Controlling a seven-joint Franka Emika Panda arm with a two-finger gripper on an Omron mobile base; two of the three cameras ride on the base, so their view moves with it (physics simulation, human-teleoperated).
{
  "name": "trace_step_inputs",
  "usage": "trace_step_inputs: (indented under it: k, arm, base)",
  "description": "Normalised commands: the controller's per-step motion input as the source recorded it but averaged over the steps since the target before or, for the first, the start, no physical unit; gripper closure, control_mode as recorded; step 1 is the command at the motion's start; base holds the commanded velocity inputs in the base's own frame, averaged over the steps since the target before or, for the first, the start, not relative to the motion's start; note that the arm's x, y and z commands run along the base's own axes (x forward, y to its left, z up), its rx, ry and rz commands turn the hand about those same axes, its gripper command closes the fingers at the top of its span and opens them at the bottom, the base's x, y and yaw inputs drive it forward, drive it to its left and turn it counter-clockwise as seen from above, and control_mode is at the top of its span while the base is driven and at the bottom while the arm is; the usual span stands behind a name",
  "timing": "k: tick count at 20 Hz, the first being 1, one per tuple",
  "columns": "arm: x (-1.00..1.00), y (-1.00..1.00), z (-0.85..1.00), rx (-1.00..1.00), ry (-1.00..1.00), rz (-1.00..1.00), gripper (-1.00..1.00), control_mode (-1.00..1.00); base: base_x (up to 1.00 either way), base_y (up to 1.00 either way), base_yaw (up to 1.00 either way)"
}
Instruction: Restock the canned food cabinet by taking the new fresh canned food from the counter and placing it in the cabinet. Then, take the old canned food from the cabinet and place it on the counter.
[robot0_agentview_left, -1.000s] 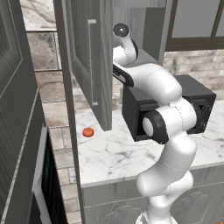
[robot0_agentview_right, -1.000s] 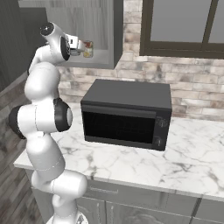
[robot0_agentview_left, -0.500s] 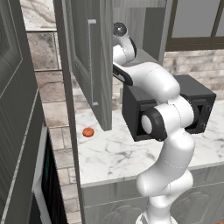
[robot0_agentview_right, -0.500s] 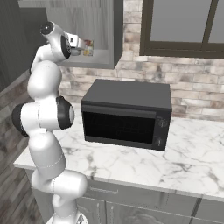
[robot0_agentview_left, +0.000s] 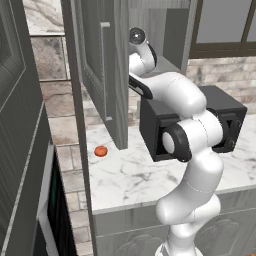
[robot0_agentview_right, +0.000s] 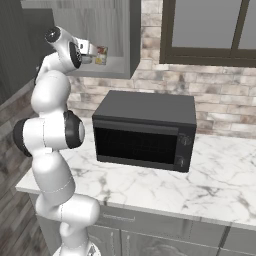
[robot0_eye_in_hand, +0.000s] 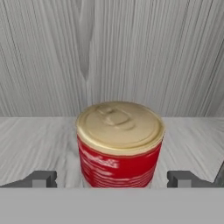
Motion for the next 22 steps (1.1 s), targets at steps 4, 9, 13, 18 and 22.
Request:
trace_step_inputs:
  k: [4,9,13,18,22]
  arm:
    - [0.0,0.0,-0.02,0.0,-0.05,-0.02,-1.0,-1.0]
    - [0.03,0.0,0.0,0.0,-0.02,-0.02,-1.0,-1.0]
    - [0.08,0.0,0.0,0.0,-0.03,-0.02,1.0,-1.0]
    - [0.03,0.0,0.0,0.0,-0.01,0.0,1.0,-1.0]
    - [0.0,0.0,0.0,0.0,0.0,0.0,1.0,-1.0]
  base:
    - [0.0,0.0,0.0]
    - [0.0,0.0,0.0]
    - [0.0,0.0,0.0]
    - [0.0,0.0,0.0]
    - [0.0,0.0,0.0]
